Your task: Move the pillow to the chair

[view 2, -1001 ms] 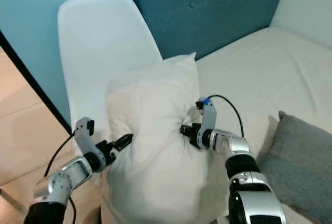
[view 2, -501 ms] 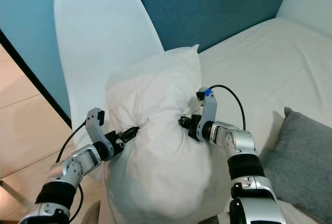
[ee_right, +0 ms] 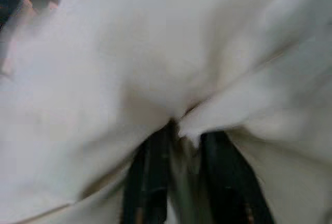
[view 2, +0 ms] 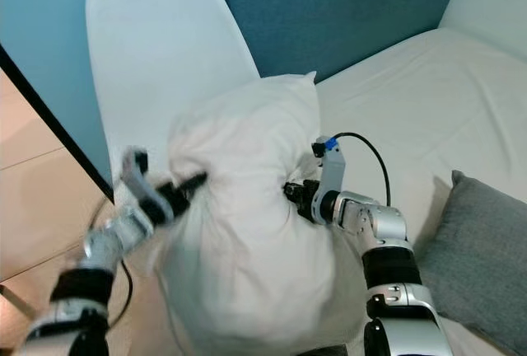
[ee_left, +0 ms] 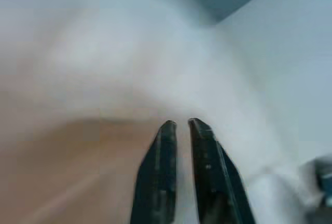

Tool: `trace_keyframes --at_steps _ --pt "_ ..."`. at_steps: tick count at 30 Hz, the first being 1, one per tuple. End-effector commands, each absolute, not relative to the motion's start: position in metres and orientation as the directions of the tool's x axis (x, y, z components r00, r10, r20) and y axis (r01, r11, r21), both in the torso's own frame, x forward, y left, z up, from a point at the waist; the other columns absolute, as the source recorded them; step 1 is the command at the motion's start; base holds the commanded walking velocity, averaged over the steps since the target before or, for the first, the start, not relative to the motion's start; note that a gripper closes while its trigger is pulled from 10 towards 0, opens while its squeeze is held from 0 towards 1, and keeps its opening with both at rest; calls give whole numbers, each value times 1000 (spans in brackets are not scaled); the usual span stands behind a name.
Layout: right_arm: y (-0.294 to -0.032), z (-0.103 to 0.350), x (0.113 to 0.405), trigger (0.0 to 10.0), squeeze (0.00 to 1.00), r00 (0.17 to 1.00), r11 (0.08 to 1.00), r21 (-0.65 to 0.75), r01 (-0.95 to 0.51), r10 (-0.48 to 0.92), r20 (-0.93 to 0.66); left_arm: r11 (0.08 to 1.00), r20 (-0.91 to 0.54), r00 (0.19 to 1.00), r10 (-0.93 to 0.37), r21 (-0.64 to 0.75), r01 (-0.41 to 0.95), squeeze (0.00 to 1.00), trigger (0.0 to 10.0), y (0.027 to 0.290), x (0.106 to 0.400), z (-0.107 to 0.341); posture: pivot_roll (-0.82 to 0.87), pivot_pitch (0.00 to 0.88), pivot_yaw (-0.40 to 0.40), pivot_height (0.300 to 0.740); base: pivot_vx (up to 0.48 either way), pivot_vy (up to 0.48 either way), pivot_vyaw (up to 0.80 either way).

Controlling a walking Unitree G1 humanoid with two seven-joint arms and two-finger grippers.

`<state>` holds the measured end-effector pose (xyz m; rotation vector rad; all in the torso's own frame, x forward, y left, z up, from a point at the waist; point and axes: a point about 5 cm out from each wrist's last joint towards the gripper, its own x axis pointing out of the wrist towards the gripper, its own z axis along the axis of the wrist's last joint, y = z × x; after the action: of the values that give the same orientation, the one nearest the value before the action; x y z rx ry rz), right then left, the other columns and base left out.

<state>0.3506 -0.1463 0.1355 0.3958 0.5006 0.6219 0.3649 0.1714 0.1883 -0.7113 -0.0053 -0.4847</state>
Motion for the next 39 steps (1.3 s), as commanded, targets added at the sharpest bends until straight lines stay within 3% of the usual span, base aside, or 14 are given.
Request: trace_keyframes --at_steps 1,4,8,14,17,18,20,21,22,23,24,28,35,39 --pt "-144 135 352 10000 1000 704 737 509 -446 639 -309 645 203 878 -433 -611 459 0 0 175 364 200 -127 179 -25 571 0 0 0" --pt "-148 132 350 10000 1000 708 748 506 -429 627 -325 698 252 867 -430 -516 496 0 0 183 369 232 -124 174 -25 571 0 0 0" --pt "-159 128 351 10000 1000 735 793 476 -379 571 -366 846 188 851 -490 -132 516 0 0 184 372 255 -118 165 -28 571 0 0 0" --pt "-174 125 355 10000 1000 766 835 445 -323 507 -396 813 161 843 -512 -224 537 0 0 188 377 267 -107 149 -15 571 0 0 0" --pt "-178 124 356 10000 1000 775 853 422 -306 481 -411 843 62 864 -499 -198 501 0 0 190 375 242 -109 151 -8 571 0 0 0" --pt "-182 123 355 10000 1000 778 868 397 -297 461 -427 877 -31 892 -451 -199 437 0 10000 198 372 215 -114 152 -6 571 0 0 0" --pt "-187 121 355 10000 1000 781 885 366 -287 437 -446 911 -137 910 -392 -192 364 0 10000 207 367 185 -114 152 -6 571 0 0 0" --pt "-195 118 354 10000 1000 789 921 279 -271 378 -484 923 -201 907 -370 -193 334 286 10000 212 359 163 -114 161 -11 571 0 0 0" --pt "-200 117 354 10000 1000 794 941 216 -261 337 -506 926 -233 902 -363 -195 322 784 10000 214 354 151 -115 161 -12 571 0 0 0" --pt "-200 117 354 10000 1000 794 941 216 -261 337 -506 926 -233 902 -363 -195 322 784 10000 214 354 151 -115 161 -12 571 0 0 0" --pt "-211 117 355 10000 1000 816 968 111 -225 249 -522 926 -269 892 -363 -212 313 1000 10000 217 345 136 -119 163 -11 571 0 0 0" --pt "-240 126 359 10000 1000 872 994 -41 -103 71 -484 926 -362 860 -360 -248 284 1000 10000 230 319 103 -121 166 -12 571 0 0 0" --pt "-247 134 362 10000 1000 898 998 -22 -58 43 -438 897 -352 853 -386 -358 258 1000 10000 244 300 92 -113 172 -15 571 0 0 0" --pt "-237 132 364 10000 1000 899 997 -1 -80 72 -433 832 -285 843 -456 -472 291 1000 10000 228 295 80 -112 177 -18 571 0 0 0"
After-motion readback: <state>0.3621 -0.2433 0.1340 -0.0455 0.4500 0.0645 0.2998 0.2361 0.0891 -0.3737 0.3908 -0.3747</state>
